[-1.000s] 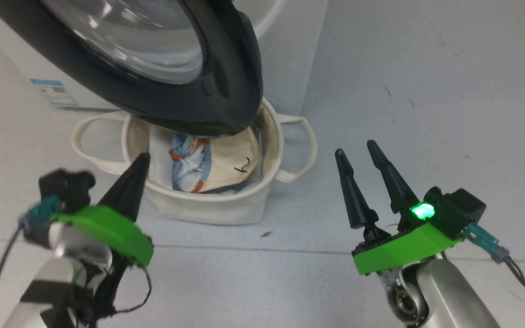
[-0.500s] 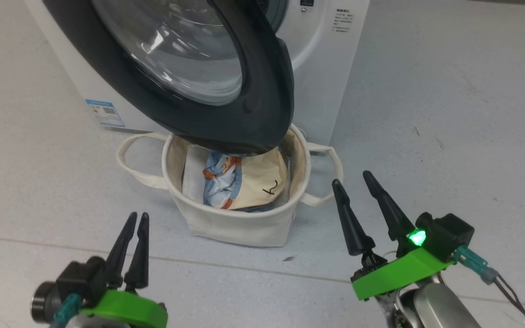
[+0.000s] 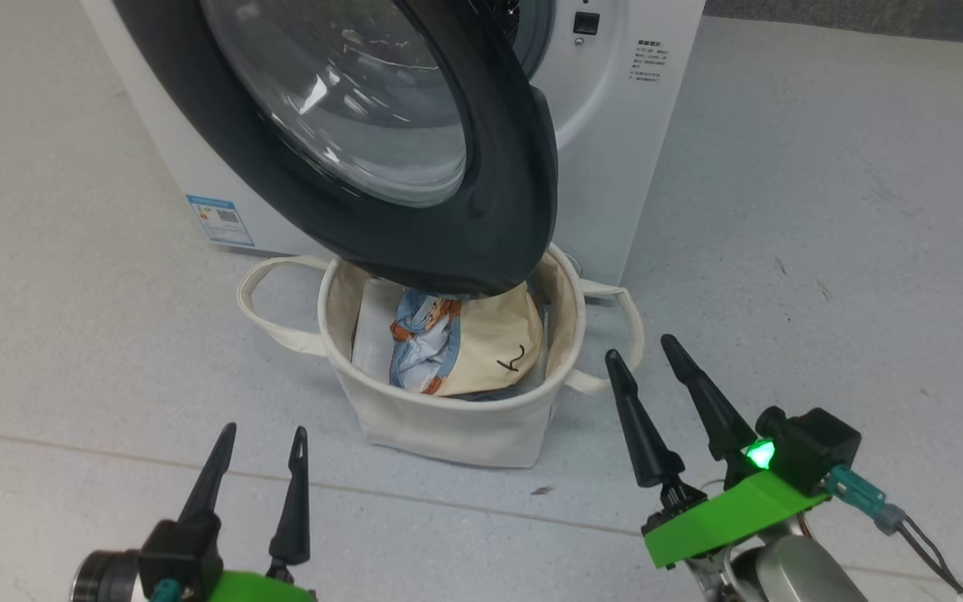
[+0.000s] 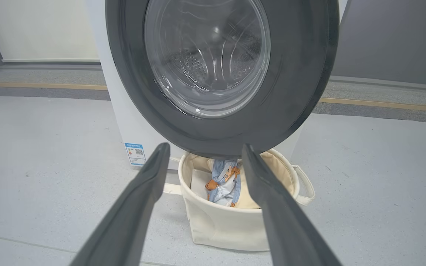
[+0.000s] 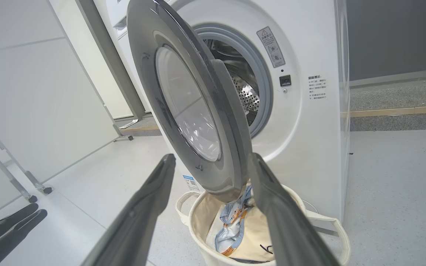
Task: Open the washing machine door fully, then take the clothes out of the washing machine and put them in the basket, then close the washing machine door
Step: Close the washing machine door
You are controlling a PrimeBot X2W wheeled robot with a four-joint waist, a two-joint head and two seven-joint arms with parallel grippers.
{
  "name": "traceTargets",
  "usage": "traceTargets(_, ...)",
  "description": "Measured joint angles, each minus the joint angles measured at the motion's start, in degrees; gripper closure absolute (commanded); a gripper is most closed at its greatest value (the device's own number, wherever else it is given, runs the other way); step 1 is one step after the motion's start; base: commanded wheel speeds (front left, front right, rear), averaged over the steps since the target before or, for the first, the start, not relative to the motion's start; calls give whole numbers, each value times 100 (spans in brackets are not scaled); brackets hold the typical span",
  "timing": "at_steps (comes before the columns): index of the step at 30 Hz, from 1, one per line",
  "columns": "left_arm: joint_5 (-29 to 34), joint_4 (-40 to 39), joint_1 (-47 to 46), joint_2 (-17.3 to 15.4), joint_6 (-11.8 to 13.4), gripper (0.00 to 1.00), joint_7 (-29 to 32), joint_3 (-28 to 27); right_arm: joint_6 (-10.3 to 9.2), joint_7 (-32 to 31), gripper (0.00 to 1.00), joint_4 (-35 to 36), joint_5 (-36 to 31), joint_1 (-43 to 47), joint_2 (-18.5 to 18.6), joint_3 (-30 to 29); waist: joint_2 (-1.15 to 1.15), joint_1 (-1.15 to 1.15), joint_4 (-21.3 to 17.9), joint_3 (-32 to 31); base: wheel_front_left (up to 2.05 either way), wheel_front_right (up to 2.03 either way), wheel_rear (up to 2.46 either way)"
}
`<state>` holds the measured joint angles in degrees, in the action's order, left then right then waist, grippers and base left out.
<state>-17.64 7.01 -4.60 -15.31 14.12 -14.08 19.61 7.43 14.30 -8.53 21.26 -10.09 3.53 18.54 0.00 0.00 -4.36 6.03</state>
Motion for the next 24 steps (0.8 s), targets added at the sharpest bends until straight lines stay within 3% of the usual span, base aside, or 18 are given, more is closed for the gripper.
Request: traceTargets(24,454,144,-3,236,-112,0,-22,77,0,0,0,1,0,0,-1,-10,0,0,50,7,0,0,0)
